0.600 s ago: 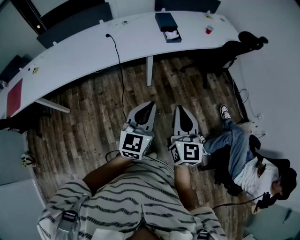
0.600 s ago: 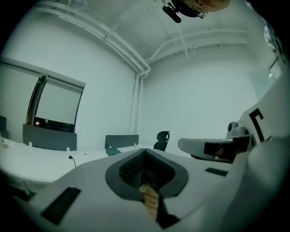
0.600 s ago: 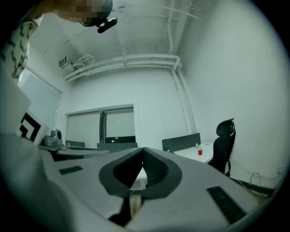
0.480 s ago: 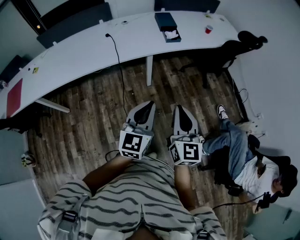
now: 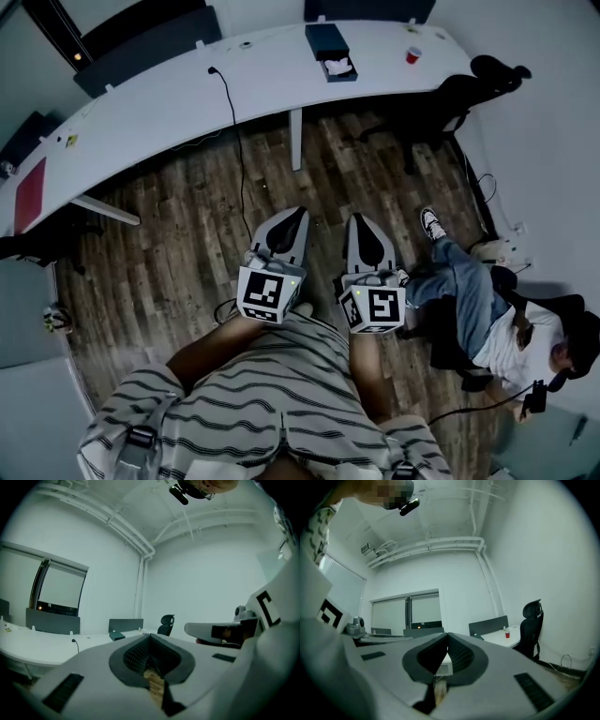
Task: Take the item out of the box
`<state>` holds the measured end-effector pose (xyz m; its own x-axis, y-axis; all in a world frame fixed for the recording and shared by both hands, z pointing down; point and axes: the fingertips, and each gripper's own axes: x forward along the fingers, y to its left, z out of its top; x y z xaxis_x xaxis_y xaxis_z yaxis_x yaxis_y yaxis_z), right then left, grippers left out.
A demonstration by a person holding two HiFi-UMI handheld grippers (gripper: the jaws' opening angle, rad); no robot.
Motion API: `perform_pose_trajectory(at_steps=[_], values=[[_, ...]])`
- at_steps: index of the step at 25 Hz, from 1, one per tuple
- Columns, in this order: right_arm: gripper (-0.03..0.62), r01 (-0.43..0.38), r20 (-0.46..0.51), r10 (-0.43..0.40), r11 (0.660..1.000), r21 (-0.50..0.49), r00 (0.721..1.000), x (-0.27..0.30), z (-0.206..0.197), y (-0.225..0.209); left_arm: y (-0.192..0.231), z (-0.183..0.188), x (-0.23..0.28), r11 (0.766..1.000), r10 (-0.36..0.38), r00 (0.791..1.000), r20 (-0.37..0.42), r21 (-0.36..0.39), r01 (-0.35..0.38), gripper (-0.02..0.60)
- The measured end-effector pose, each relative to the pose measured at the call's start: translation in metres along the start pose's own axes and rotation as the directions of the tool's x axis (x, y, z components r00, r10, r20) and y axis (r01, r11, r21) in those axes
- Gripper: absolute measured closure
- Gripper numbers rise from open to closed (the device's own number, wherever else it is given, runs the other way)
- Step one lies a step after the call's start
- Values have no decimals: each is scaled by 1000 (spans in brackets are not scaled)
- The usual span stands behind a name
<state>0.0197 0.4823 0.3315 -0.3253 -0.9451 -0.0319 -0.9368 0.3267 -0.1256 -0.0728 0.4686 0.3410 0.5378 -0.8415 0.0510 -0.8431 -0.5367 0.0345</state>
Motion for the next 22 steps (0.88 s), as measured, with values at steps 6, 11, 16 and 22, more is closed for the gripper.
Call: perform_pose_trajectory(at_steps=[6, 11, 16, 22], values=[[577, 8, -6, -8, 1000, 16, 1000, -2, -7, -6, -1, -8, -1, 1000, 4, 1000, -4, -3, -4, 557], [577, 3, -12, -3, 1000, 3, 1000, 13, -12, -12, 3, -18, 14, 1000, -7, 1000, -14, 0, 7, 557], [577, 0, -32, 0, 1000, -10, 999, 44, -21, -20, 23, -26, 43, 1000, -5, 1000, -22, -16, 5, 557], [577, 14, -41, -14, 1000, -11, 999, 95, -24, -47, 46, -31, 99, 999, -17, 999, -30, -28, 17, 557]])
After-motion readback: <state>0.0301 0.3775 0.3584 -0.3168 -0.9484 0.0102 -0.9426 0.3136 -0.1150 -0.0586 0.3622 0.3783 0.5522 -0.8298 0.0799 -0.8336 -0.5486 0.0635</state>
